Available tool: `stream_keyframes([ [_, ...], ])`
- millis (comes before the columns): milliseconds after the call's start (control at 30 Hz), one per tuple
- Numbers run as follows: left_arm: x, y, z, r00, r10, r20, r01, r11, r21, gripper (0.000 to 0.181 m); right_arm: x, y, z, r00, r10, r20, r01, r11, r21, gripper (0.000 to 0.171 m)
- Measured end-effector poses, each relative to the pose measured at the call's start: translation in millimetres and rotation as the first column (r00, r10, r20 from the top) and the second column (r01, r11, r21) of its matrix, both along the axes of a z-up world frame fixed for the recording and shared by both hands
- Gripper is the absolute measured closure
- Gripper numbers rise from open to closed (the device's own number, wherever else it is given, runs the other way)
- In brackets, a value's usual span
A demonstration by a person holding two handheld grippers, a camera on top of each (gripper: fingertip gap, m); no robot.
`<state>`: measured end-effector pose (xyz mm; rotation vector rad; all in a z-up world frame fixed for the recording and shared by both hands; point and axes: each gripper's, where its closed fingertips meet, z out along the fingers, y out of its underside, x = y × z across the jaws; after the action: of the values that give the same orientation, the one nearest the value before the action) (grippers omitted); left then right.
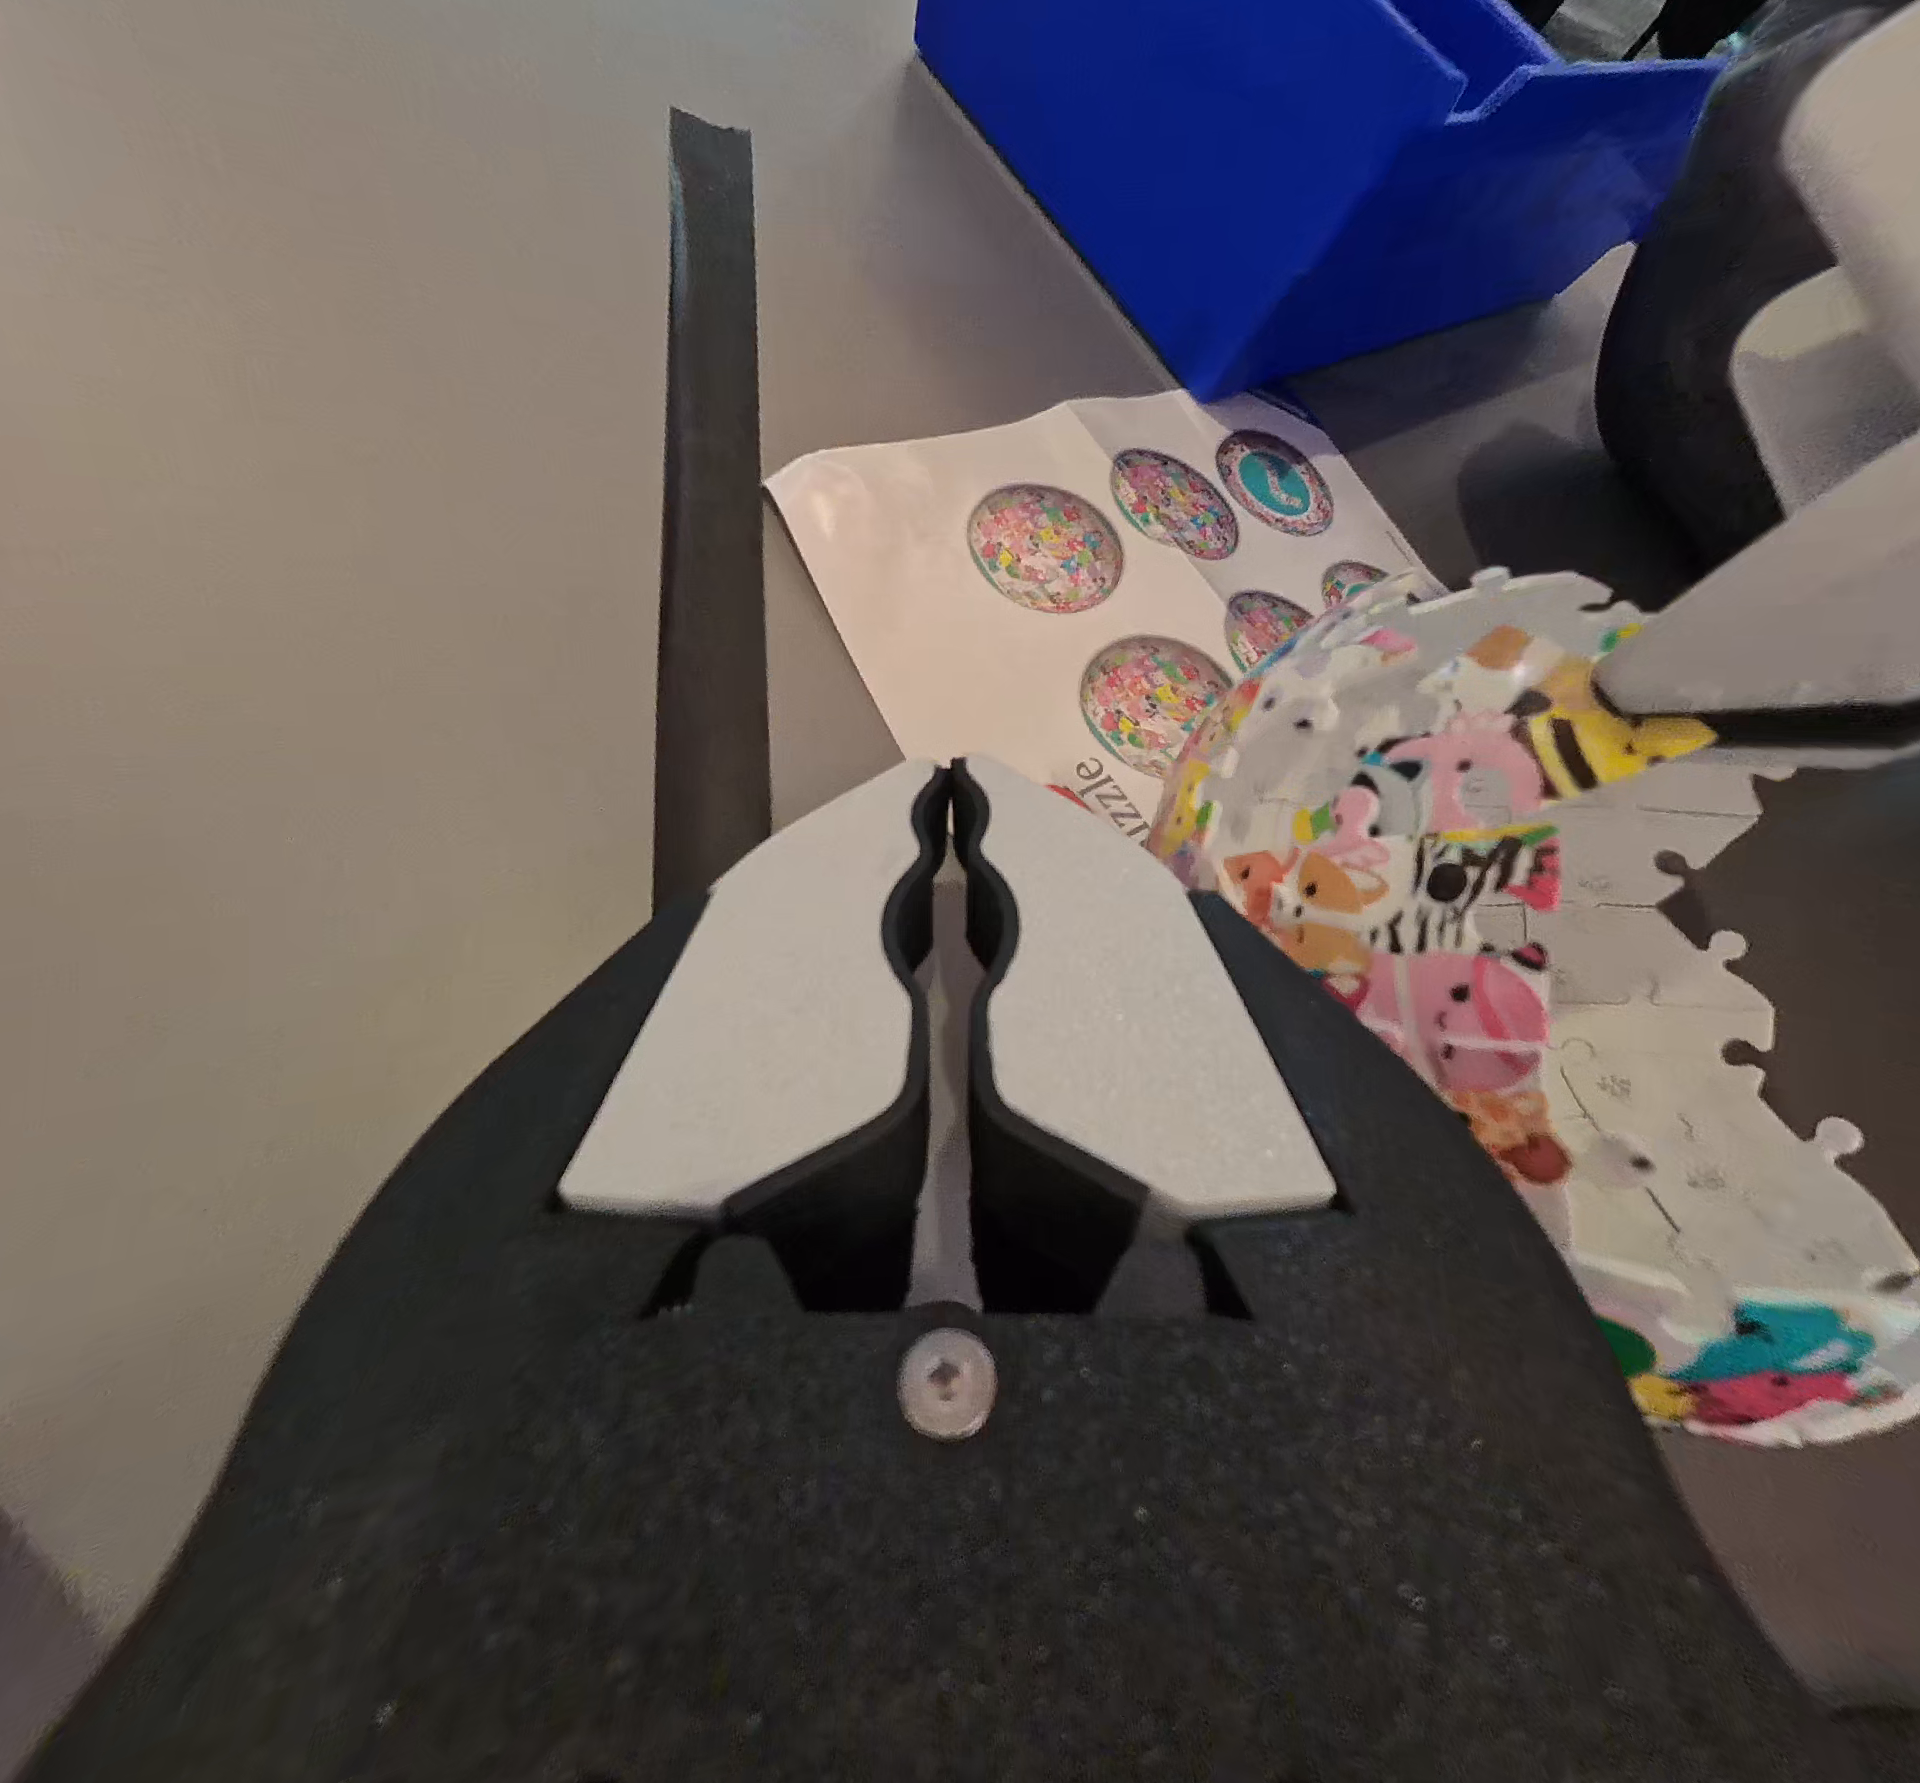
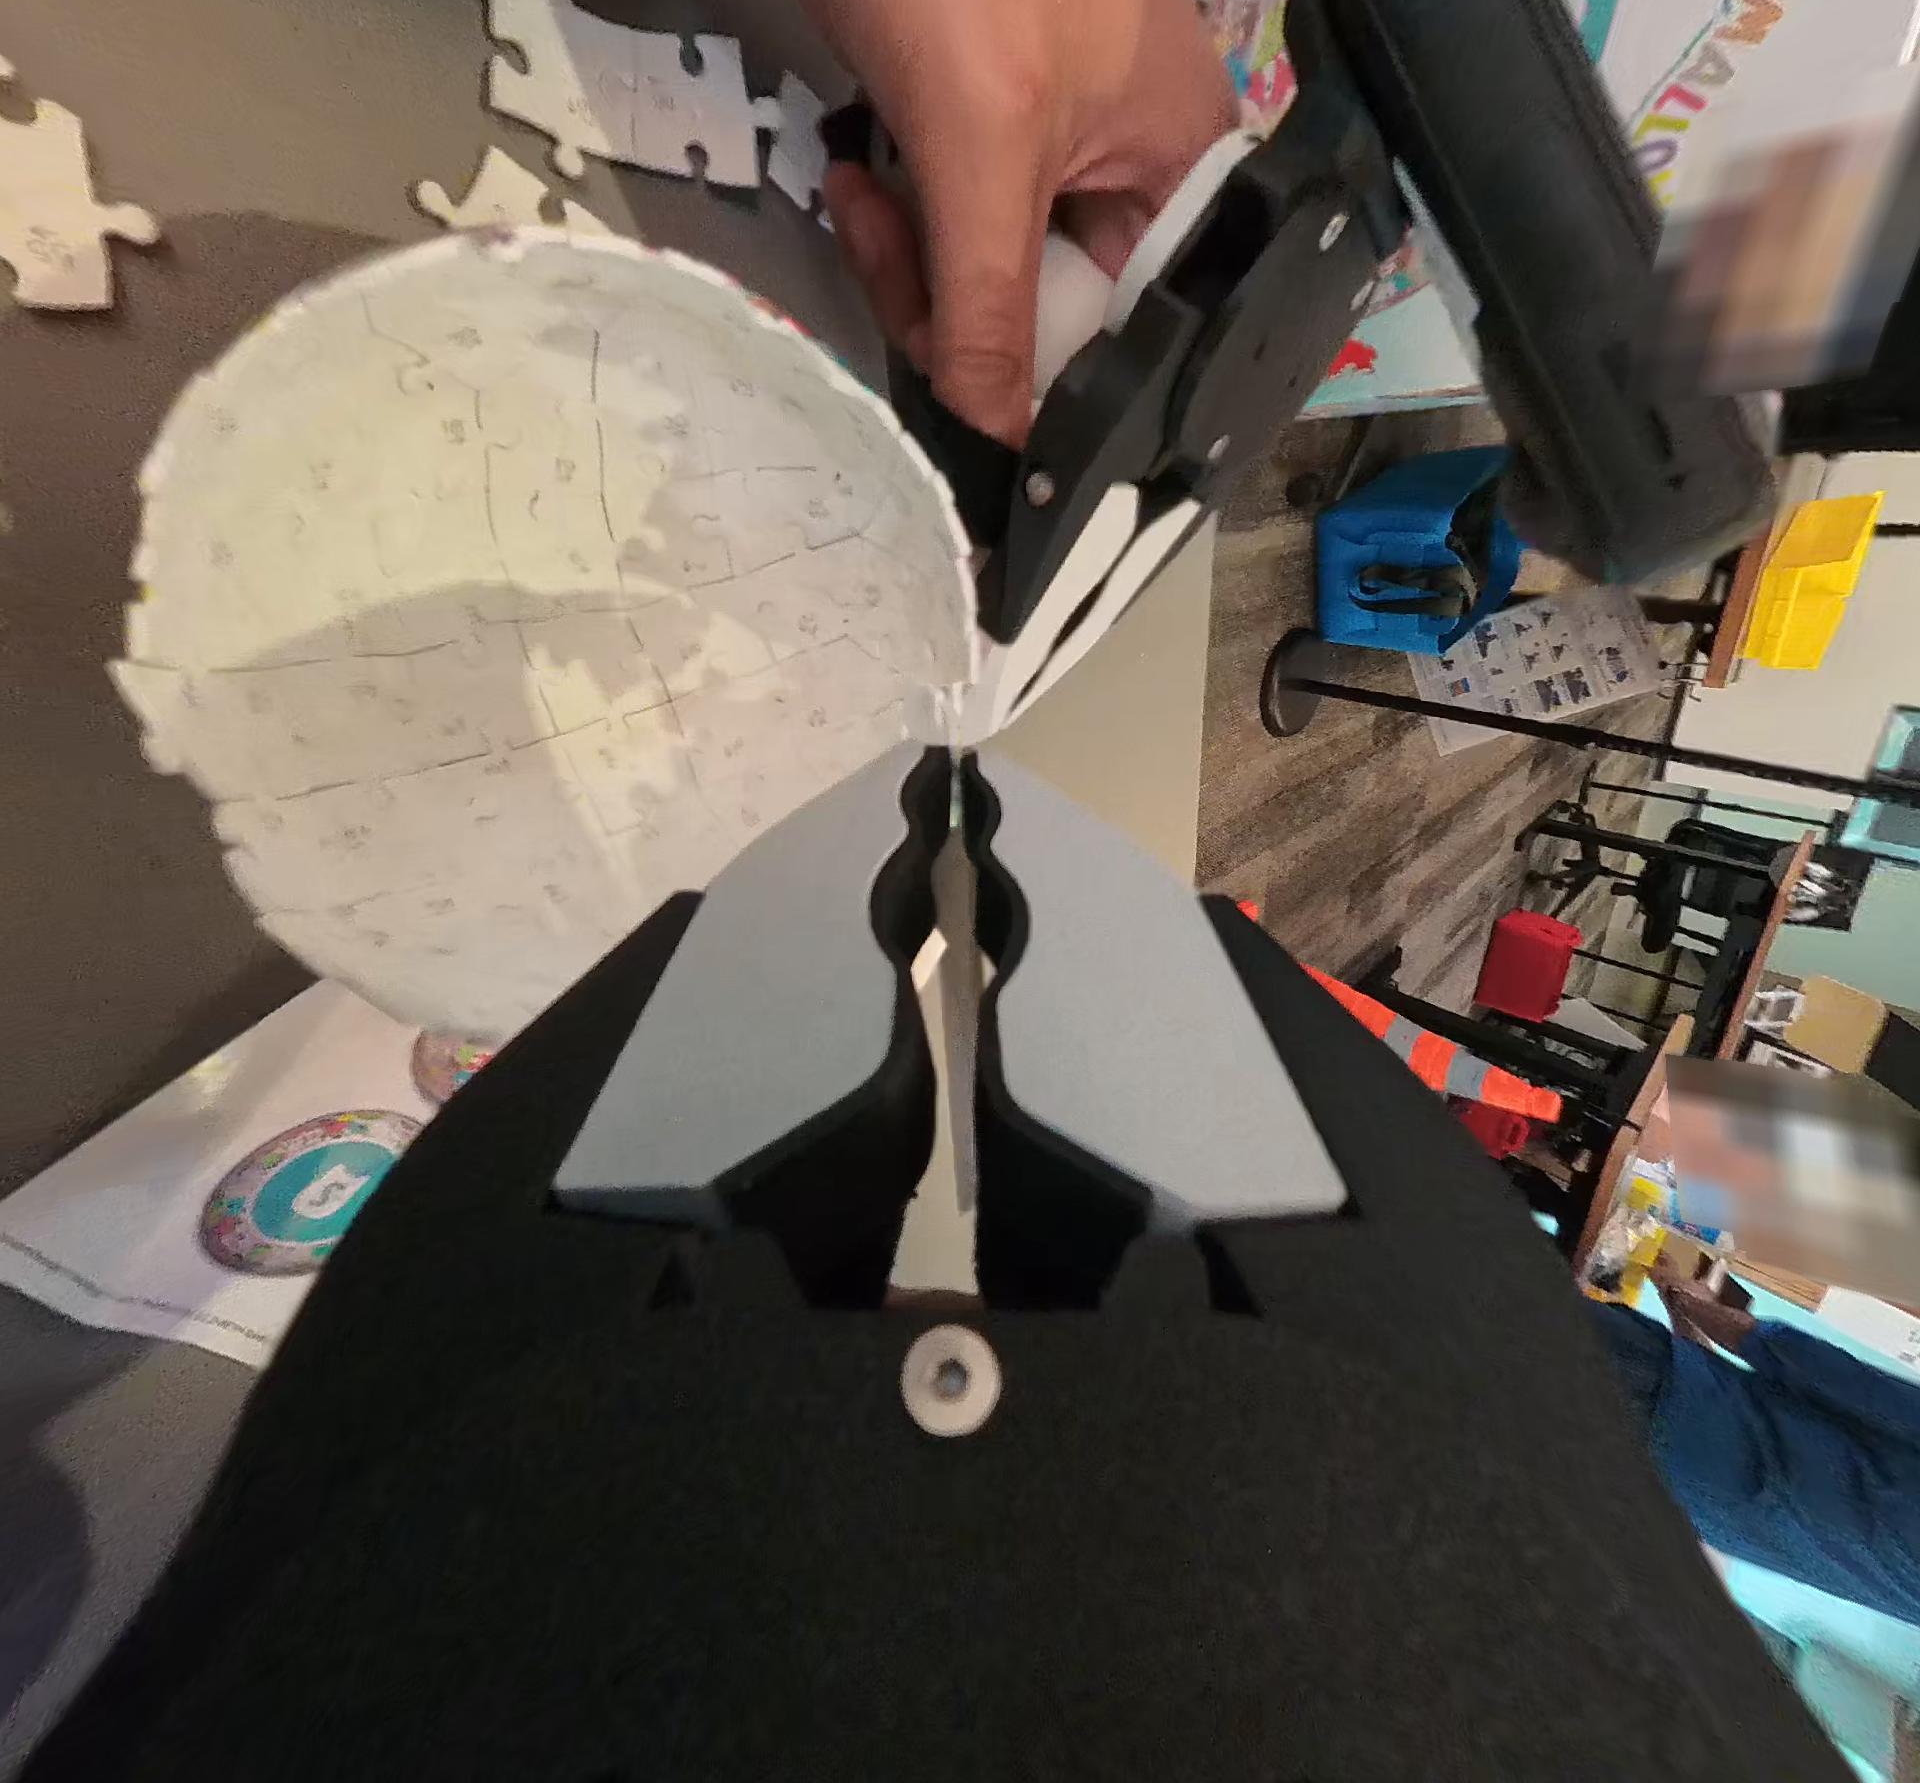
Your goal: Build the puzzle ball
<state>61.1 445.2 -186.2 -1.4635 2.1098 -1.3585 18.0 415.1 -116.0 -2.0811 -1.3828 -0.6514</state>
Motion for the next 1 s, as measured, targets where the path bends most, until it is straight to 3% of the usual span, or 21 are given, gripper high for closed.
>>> stream_keyframes([
  [33, 0.7, -1.3, -1.6, 1.000, -0.005, -0.005, 0.005, 1.000, 0.005, 0.181, 2.1, 2.2, 0.2, 1.000, -0.013, 0.021, 0.013, 1.000, 0.007, 0.169],
  [700, 4.0, -0.8, 2.0, 1.000, 0.011, -0.004, -0.011, 1.000, 0.013, 0.181, 8.6, 0.3, -7.1, 0.961, -0.075, 0.267, 0.092, 0.995, -0.050, 0.169],
  [1000, 3.5, -2.1, 2.4, 1.000, 0.010, 0.001, -0.010, 1.000, 0.024, 0.181, 14.8, 0.3, -11.3, 0.922, -0.198, 0.332, 0.219, 0.975, -0.028, 0.169],
])
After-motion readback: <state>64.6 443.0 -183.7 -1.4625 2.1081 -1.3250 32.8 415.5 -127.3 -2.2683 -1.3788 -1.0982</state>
